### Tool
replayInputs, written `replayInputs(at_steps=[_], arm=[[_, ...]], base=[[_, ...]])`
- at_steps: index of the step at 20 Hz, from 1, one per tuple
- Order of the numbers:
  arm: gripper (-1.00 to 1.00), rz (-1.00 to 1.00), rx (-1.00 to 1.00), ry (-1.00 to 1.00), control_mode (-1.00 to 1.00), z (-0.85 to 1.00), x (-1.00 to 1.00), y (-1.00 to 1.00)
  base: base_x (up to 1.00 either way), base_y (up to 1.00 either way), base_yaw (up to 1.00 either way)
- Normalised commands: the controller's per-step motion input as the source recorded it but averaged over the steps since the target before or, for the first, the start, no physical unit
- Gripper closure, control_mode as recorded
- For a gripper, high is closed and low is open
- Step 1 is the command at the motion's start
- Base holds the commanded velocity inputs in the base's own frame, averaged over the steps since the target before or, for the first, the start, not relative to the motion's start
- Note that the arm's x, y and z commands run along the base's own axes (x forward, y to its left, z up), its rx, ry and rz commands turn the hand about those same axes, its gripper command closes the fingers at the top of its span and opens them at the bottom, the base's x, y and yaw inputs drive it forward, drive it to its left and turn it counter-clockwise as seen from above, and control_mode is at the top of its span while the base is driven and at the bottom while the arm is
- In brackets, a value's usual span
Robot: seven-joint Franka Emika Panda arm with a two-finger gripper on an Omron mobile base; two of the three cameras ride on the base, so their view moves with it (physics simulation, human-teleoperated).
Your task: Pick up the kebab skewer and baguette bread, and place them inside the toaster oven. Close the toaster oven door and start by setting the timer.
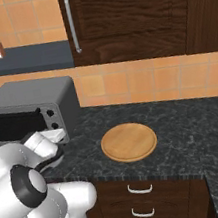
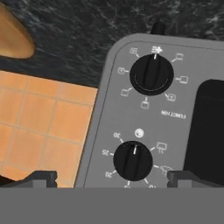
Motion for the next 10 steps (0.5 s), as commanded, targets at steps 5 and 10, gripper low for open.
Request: replayInputs(at_steps=[5,10], arm=[[-1.0,0.02,0.0,-0.02,-1.0,-0.01,0.13,0.0],[-1.0,0.01,0.0,-0.01,-1.0,-0.01,0.07,0.0]], base=[[0.0,0.0,0.0],[0.0,0.0,0.0]])
